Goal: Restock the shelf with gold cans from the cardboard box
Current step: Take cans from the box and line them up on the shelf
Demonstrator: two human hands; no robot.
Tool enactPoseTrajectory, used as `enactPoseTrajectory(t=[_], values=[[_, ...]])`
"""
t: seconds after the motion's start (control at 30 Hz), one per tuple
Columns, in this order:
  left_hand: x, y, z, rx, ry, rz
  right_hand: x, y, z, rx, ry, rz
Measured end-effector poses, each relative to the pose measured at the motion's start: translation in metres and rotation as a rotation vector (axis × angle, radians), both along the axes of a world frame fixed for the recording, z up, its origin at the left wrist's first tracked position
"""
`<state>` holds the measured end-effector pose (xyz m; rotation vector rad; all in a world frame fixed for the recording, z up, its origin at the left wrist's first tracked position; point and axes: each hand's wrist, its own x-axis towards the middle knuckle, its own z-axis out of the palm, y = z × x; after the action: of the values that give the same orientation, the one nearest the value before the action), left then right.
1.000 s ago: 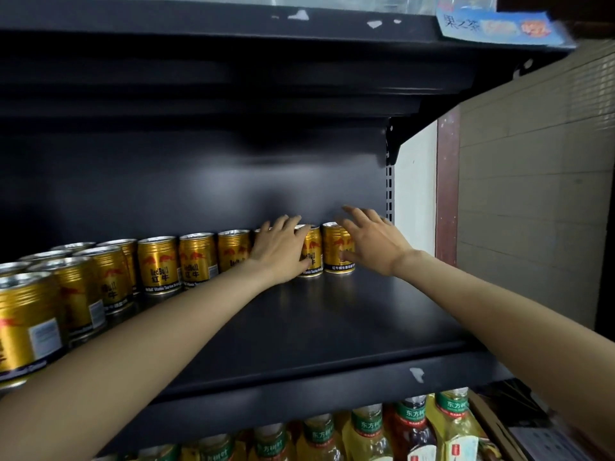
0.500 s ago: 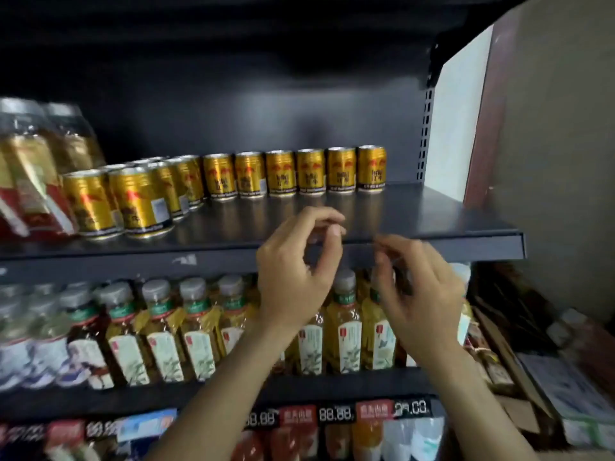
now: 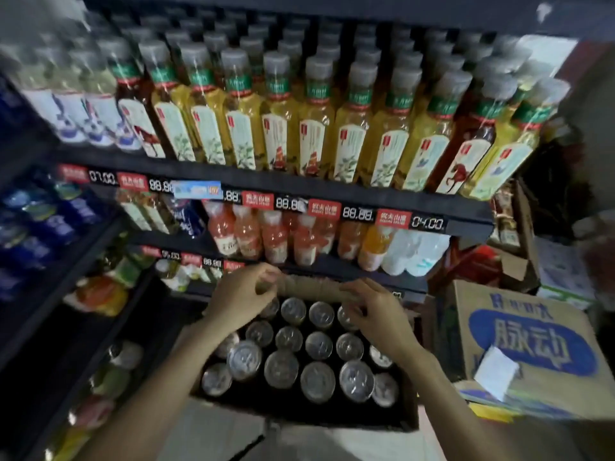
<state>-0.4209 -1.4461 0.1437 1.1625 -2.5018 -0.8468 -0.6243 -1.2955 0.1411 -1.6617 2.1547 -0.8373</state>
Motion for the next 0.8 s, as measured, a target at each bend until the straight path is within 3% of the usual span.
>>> enactPoseTrajectory(t=[0.13,0.33,0.47,0.6,0.7,0.8], values=[[0.051,0.022,-0.048,0.064,-0.076,-0.063,0.024,0.01,-0.04,0.222,0.083,0.132],[0.082,0.041,-0.08,0.107,-0.284,-0.011,0.075,0.01,-0.063,0.35,0.172,0.317],[0.084,0.057,-0.097,0.186,-0.25,0.071,0.104,0.004,-0.079,0.52,0.276,0.328],[0.083,0.061,-0.106,0.185,-0.18,0.208,0.109,-0.006,-0.085,0.48,0.27,0.245],[0.086,0.056,-0.103,0.252,-0.067,0.208,0.102,-0.011,-0.075,0.401,0.13,0.176],[0.091,0.045,-0.083,0.377,0.137,0.236,0.087,-0.015,-0.049,0.303,-0.266,0.014]])
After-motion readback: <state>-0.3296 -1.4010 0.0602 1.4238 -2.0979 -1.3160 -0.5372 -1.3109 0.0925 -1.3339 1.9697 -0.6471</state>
